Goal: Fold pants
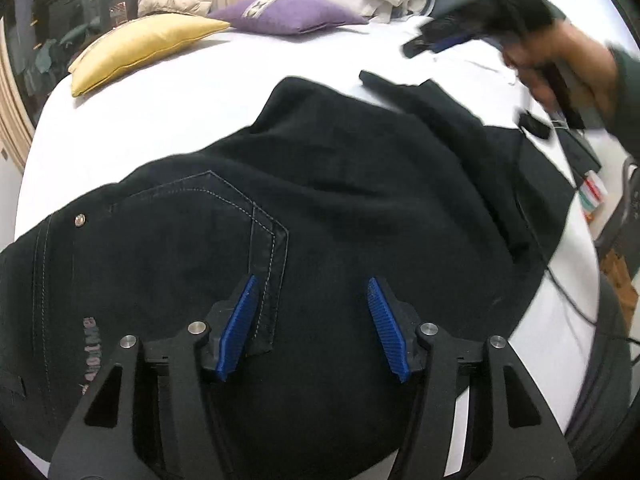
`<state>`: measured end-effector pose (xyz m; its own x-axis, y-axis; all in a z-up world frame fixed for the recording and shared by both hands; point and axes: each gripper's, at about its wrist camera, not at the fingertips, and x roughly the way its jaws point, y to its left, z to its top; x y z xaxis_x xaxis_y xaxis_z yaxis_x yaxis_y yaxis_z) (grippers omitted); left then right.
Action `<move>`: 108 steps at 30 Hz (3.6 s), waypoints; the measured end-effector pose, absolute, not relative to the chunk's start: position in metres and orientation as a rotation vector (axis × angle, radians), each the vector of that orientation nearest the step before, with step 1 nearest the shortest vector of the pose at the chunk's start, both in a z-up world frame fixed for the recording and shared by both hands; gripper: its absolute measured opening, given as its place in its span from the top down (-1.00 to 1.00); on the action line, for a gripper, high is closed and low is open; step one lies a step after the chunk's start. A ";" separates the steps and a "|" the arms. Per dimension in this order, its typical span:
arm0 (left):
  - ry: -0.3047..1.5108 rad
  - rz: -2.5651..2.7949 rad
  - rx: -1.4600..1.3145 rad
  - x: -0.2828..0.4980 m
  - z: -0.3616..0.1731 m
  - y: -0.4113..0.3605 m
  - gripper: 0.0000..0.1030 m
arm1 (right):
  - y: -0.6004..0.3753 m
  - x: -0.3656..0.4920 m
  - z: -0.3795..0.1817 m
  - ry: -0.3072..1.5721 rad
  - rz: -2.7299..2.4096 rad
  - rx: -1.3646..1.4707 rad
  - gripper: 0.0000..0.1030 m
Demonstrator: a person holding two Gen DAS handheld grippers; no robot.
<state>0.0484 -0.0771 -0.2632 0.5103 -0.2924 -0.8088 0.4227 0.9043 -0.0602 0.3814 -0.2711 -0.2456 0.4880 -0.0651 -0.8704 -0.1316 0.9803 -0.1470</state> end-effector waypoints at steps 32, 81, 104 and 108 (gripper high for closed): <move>0.955 -0.419 0.193 0.061 -0.277 -0.092 -0.16 | -0.405 0.392 -0.212 0.989 -0.054 0.287 0.91; 0.960 -0.397 0.223 0.105 -0.252 -0.151 -0.53 | -0.581 0.081 -0.336 0.684 -0.393 0.955 0.95; 1.047 -0.362 0.173 0.306 -0.271 -0.179 -0.25 | -0.575 0.086 -0.334 0.700 -0.406 0.905 0.95; 1.040 -0.523 0.245 0.255 -0.277 -0.208 -0.25 | -0.572 0.083 -0.333 0.701 -0.409 0.897 0.93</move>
<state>0.2547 -0.2084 -0.2774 0.3984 -0.2953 -0.8684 0.5212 0.8519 -0.0506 0.0830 -0.5723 -0.3332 0.7091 -0.0386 -0.7041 0.5942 0.5705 0.5671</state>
